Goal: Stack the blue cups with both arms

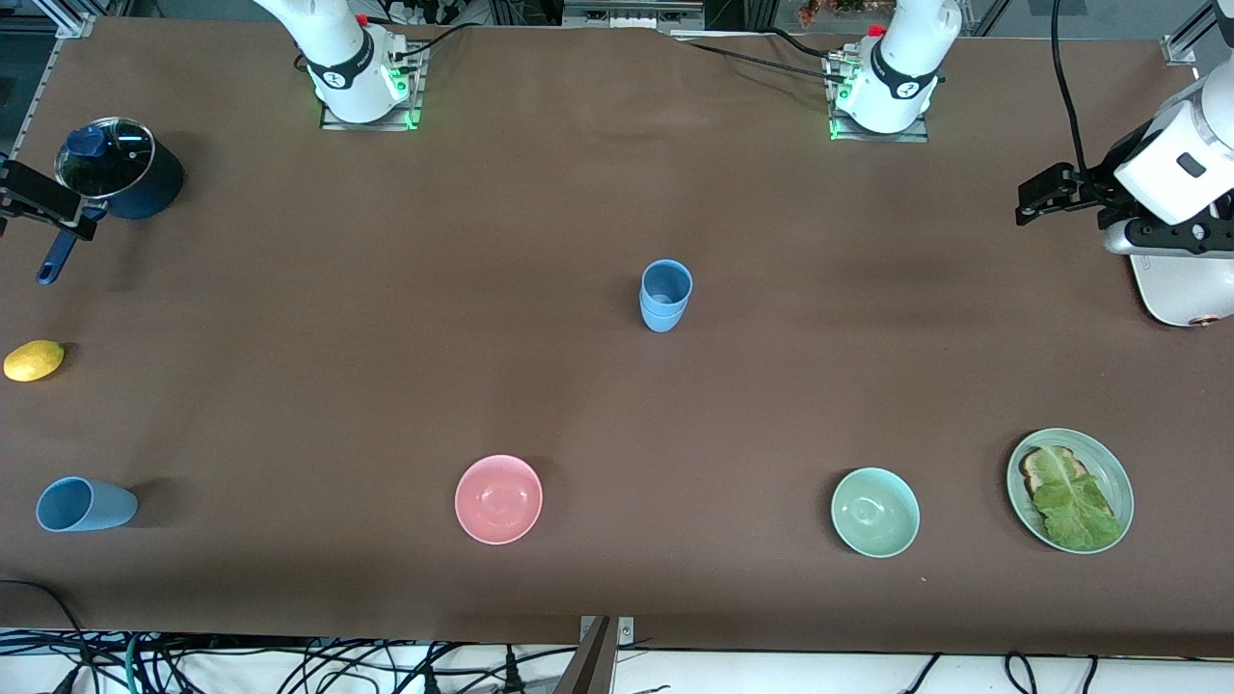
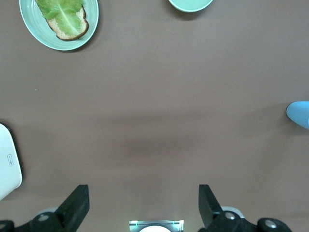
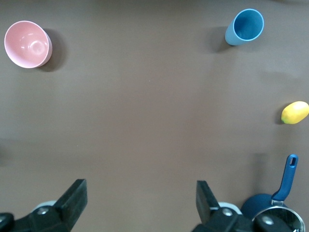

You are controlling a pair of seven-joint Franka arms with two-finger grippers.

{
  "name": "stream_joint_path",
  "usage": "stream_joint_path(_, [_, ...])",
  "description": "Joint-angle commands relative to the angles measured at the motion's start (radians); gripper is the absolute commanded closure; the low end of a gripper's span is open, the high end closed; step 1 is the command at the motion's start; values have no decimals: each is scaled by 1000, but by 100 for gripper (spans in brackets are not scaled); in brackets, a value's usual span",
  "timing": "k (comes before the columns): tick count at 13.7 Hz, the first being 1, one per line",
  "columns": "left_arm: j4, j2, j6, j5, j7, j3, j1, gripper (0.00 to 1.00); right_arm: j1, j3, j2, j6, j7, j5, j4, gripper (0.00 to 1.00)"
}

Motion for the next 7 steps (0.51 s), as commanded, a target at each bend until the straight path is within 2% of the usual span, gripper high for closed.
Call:
stream_joint_path(1, [11,3,-14,-5,13,-8,6,0,-13,20,-2,10,-12,-12,-5,0])
stream_joint_path(7, [11,3,-14,-4,13,-10,6,0,-16,20,4,27,-15,-6,-6,0])
